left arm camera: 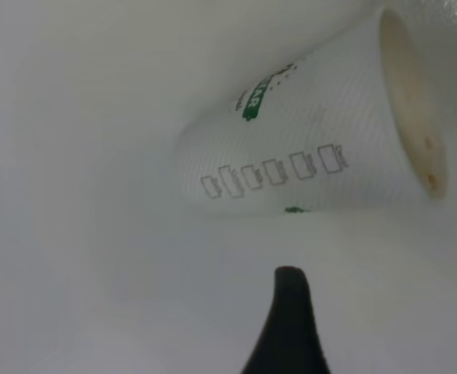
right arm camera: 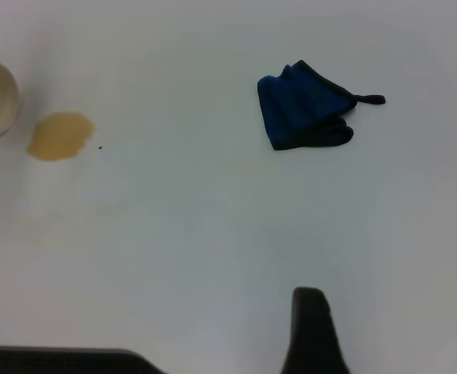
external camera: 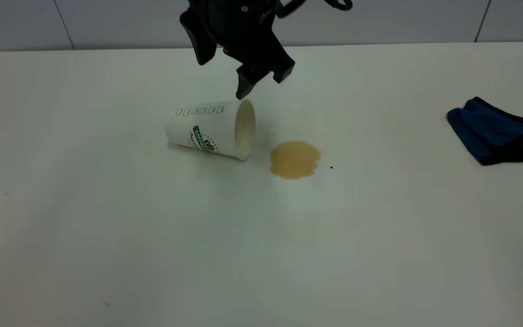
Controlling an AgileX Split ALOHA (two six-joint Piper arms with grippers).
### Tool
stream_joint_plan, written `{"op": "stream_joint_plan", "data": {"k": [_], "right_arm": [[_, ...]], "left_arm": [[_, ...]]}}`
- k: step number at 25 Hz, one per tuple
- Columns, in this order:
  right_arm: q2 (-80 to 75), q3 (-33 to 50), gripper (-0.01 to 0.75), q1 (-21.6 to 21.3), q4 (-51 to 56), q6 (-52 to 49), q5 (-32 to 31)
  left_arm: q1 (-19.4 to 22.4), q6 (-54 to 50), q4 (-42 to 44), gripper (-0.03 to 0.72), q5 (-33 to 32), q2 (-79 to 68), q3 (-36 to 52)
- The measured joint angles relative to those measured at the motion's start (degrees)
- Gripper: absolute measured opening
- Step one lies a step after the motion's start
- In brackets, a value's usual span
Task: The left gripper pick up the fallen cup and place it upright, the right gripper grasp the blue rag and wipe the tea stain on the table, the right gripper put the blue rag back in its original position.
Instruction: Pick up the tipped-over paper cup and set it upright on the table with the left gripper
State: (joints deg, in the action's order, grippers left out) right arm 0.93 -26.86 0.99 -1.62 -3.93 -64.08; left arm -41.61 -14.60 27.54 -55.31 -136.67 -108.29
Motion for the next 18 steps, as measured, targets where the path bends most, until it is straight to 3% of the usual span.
{"op": "stream_joint_plan", "data": {"k": [8,18], "right_arm": [[0.0,0.0,0.561,0.0,0.0,0.0,0.0],[0.0,0.0,0.561,0.0,0.0,0.0,0.0]], "left_arm": [[-0.27,0.16,3.99,0.656,-2.06,-10.49,-9.18],[-0.27,-0.64,11.13,0.635,-0.27,-14.6,-10.4]]}}
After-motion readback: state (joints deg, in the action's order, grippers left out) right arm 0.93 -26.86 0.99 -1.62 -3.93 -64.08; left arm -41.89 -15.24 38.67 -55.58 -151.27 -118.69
